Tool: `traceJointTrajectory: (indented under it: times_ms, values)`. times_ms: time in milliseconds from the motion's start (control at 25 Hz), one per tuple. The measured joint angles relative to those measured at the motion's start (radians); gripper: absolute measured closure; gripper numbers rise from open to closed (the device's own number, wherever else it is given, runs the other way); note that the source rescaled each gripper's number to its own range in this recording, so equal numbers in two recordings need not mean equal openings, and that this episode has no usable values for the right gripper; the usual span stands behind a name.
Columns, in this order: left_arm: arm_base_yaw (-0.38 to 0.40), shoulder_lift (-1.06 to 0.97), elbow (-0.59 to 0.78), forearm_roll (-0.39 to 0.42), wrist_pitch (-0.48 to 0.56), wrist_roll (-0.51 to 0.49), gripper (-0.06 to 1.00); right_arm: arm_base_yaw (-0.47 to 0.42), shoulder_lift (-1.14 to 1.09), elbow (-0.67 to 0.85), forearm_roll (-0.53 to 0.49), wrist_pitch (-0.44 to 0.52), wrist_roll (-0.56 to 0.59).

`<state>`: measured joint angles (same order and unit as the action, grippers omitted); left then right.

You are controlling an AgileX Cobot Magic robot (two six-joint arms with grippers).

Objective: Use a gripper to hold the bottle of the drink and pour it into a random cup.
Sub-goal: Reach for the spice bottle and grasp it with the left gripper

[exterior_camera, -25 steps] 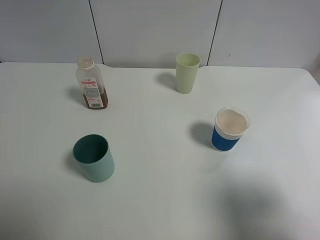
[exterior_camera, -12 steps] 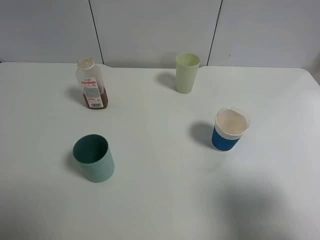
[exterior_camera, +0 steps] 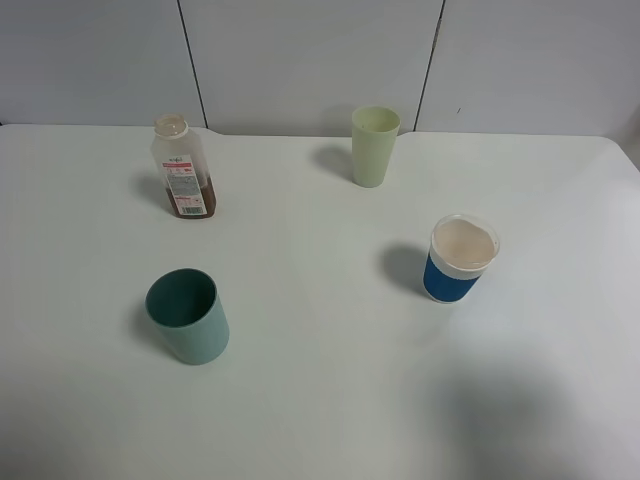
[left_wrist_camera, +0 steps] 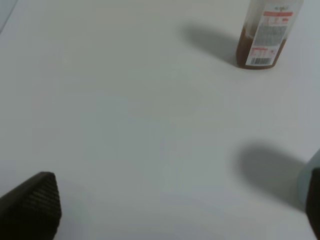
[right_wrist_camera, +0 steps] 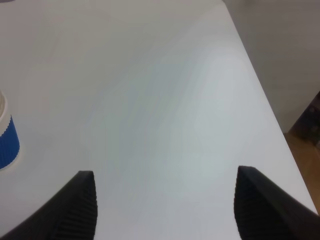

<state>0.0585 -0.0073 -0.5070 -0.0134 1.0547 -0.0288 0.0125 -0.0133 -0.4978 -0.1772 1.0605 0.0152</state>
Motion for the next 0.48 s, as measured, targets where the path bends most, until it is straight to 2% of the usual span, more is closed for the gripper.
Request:
traceJointTrajectory:
  times_ms: [240, 480]
  values:
    - [0.000, 0.000, -0.007, 0.006, -0.015, -0.009, -0.06, 0.000, 0.000, 0.000, 0.000, 0.000, 0.000]
    - [0.000, 0.085, -0.049, 0.007, -0.139, -0.009, -0.06, 0.000, 0.000, 0.000, 0.000, 0.000, 0.000]
